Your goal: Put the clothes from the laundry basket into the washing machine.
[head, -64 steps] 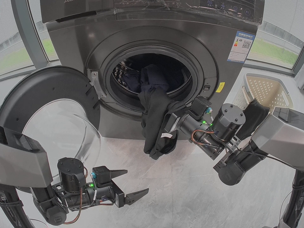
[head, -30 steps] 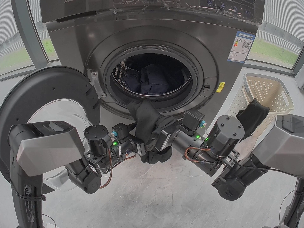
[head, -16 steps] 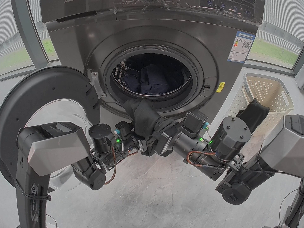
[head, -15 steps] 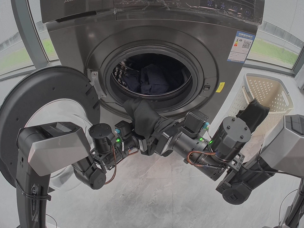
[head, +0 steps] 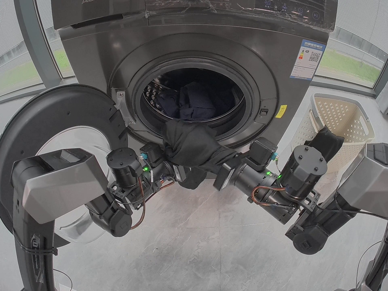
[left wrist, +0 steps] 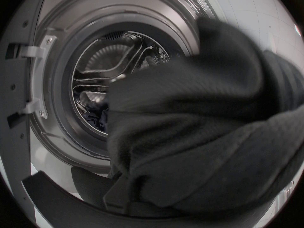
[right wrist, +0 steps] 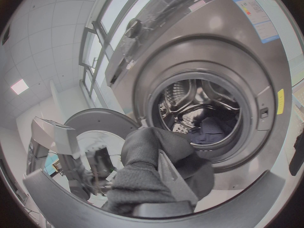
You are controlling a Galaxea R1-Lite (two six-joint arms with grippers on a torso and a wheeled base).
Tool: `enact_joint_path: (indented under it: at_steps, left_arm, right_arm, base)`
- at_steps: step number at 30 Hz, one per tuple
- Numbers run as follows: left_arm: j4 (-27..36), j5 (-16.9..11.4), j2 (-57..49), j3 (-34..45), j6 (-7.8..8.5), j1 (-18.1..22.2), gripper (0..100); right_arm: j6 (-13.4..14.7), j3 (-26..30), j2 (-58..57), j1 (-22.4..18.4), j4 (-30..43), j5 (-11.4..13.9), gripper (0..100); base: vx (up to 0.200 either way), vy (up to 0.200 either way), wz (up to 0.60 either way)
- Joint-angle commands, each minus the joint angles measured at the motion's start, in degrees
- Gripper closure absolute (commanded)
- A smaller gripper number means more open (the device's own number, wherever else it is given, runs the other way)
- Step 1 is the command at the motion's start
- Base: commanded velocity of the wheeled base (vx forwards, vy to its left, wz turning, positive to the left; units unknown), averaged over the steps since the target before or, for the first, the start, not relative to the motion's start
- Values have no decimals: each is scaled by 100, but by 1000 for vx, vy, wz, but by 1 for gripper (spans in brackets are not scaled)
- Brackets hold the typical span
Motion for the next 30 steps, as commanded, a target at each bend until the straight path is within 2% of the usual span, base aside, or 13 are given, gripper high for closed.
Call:
enact_joint_path:
  at_steps: [1, 4, 14, 15, 20, 24, 26, 27, 29, 30]
  left_arm:
    - [-8, 76, -673, 404, -201, 4, 100]
    - [-8, 85, -980, 685, -263, -40, 100]
    - [-8, 76, -1640, 1555, -245, -225, 100]
    - [-8, 76, -1675, 1581, -245, -251, 100]
    - [-17, 85, -1728, 1625, -219, -251, 100]
    - [-17, 76, -2009, 1924, -184, -260, 100]
    - [-17, 76, -2343, 2284, -201, -383, 100]
    - [-17, 76, -2475, 2425, -210, -436, 100]
    - [-8, 85, -2703, 2680, -210, -497, 100]
    - [-8, 85, -2712, 2698, -210, -497, 100]
  right_arm:
    - [23, 261, -24, -426, 6, 24, 100]
    - [32, 314, 55, -496, 6, 15, 100]
    - [76, -20, 609, -417, 6, 24, 100]
    - [76, -47, 609, -390, 6, 24, 0]
    - [119, 50, 407, -276, 6, 15, 0]
    - [-21, 973, -217, -215, 14, 156, 0]
    - [-206, 1773, -718, -127, 6, 630, 0]
    - [-258, 2071, -903, -65, 6, 780, 0]
    - [-276, 2616, -1210, 31, 6, 956, 0]
    - [-276, 2660, -1237, 40, 6, 956, 0]
  base:
    - [0, 0, 0]
    - [0, 0, 0]
    - [0, 0, 0]
    - [0, 0, 0]
    - [0, 0, 0]
    - [0, 0, 0]
    - [0, 0, 0]
    - [0, 0, 0]
    - [0, 0, 0]
    - [0, 0, 0]
